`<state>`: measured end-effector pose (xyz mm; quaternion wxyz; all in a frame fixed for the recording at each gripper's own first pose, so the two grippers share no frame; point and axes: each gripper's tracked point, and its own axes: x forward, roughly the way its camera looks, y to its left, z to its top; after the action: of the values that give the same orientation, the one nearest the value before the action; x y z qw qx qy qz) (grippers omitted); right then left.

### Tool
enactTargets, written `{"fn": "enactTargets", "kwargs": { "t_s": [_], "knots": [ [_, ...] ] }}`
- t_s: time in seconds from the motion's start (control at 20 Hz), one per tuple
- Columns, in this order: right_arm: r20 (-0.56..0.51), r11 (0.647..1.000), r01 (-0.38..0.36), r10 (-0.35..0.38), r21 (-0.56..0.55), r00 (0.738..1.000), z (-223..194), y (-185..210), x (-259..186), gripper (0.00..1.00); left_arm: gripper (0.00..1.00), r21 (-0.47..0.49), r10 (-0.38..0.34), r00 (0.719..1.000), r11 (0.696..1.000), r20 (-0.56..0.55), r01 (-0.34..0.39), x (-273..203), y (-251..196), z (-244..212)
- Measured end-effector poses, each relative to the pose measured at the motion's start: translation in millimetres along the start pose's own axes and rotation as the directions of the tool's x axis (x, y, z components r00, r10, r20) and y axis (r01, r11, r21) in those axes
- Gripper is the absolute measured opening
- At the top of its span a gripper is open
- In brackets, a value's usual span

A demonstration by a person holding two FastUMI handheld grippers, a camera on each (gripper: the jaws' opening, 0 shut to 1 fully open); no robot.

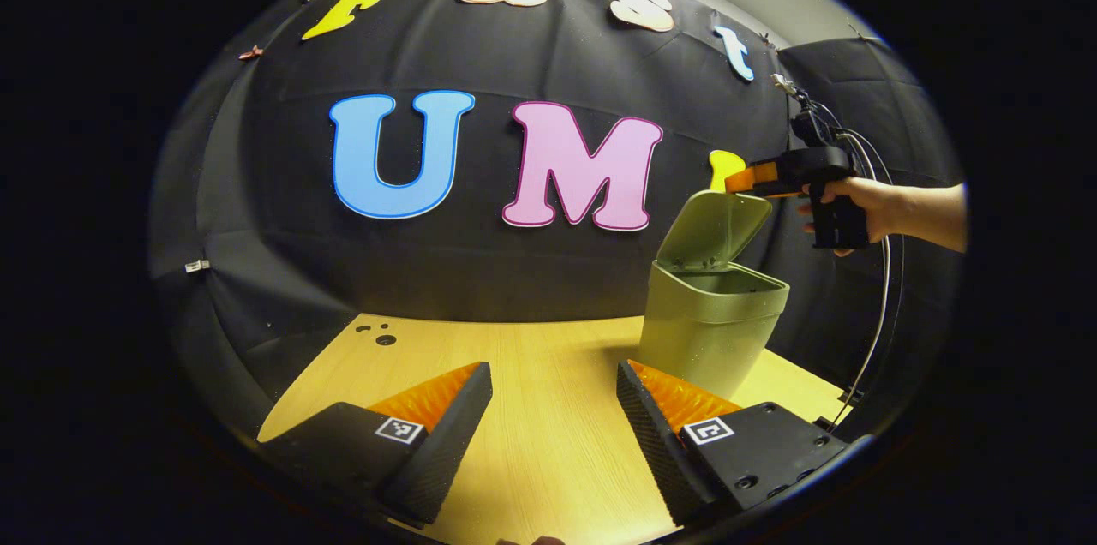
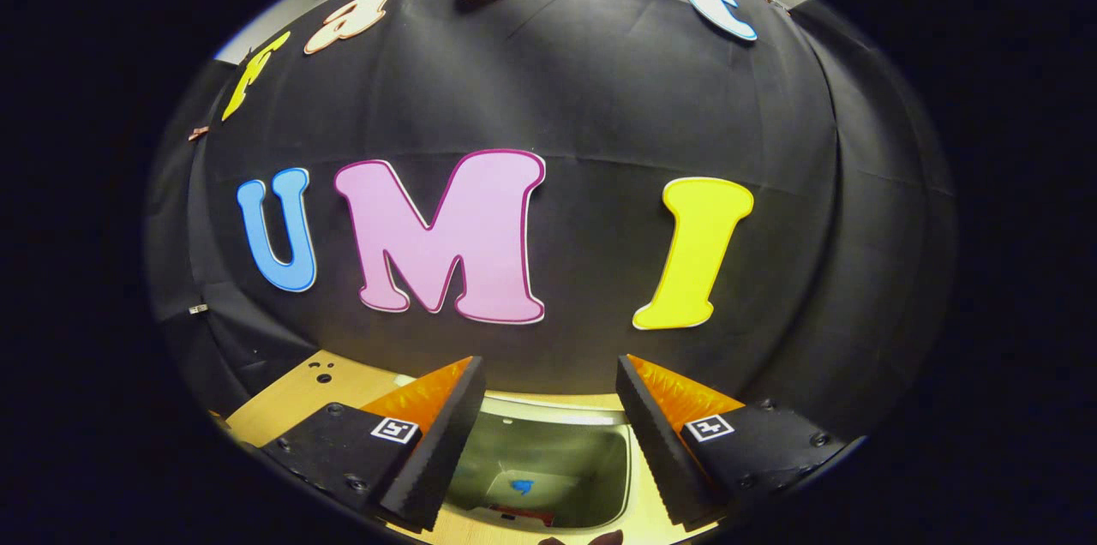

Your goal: Press the lid of the desktop garbage bin to open it, pick up the crumpled paper on the desktop and throw it into the bin, then pick up the pop can on the desktop and drop it into the bin, and finally close the garbage bin lid.

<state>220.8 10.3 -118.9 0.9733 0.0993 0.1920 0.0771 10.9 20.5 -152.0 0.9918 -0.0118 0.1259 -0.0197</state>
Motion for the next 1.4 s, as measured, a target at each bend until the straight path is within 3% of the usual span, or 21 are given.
{"fn": "enactTargets", "kwargs": {
  "t_s": [0.8, 1.4],
  "knots": [
    [-0.132, 1.0, -0.017, 0.017, 0.0, 0.991, -113, 21, -34, 0.97, 0.94, 0.008, -0.007, 1.0, 1.0, -0.006, 0.007, -1, -5, -1],
    [-0.145, 0.999, -0.022, 0.026, 0.022, 0.989, -137, 25, -38, 0.98, 0.94, 0.022, -0.023, 1.0, 0.999, -0.01, 0.023, 0, -12, -1]
  ]
}}
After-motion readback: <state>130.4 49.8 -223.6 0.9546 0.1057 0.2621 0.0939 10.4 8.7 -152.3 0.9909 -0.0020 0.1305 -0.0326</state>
